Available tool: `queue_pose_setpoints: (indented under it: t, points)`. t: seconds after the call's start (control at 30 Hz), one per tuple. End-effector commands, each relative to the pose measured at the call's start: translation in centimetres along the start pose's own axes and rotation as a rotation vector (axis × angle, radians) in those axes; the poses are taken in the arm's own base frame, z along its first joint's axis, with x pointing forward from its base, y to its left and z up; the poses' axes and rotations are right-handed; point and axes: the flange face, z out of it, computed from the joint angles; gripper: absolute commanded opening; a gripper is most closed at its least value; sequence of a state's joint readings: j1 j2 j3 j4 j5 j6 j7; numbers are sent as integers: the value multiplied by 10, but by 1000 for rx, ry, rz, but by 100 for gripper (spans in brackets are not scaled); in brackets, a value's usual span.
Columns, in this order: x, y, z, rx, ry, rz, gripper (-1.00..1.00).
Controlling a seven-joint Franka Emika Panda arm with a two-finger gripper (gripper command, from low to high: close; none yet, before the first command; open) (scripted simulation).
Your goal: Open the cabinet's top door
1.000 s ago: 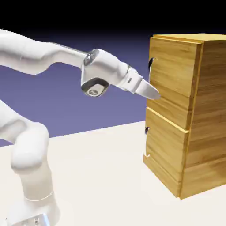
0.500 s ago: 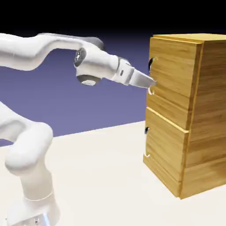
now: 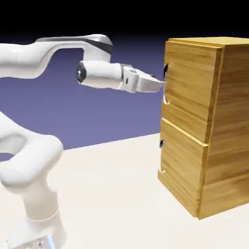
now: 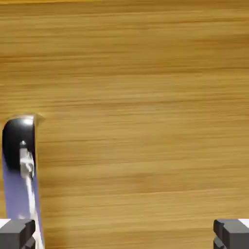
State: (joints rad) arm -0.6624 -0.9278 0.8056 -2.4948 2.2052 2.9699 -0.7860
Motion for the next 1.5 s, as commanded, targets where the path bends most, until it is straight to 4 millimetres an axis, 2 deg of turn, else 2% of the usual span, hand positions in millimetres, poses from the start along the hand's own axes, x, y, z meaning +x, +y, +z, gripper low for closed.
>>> queue_pose_setpoints:
  t: [0.0,0.47,0.53,0.7,0.73,1.03,1.33,1.47]
  points:
    - [-4,-1,1,7,8,-2,0]
    - [-77,-11,30,78,117,-33,0]
    - [-79,-11,31,80,120,-33,0]
    - [-73,-15,81,80,120,-34,0]
    - [-73,-15,81,80,120,-34,-100]
    - [-62,1,51,169,27,-43,-100]
    - [-51,15,30,237,-44,-49,-100]
    - [-41,28,15,292,-102,-55,-100]
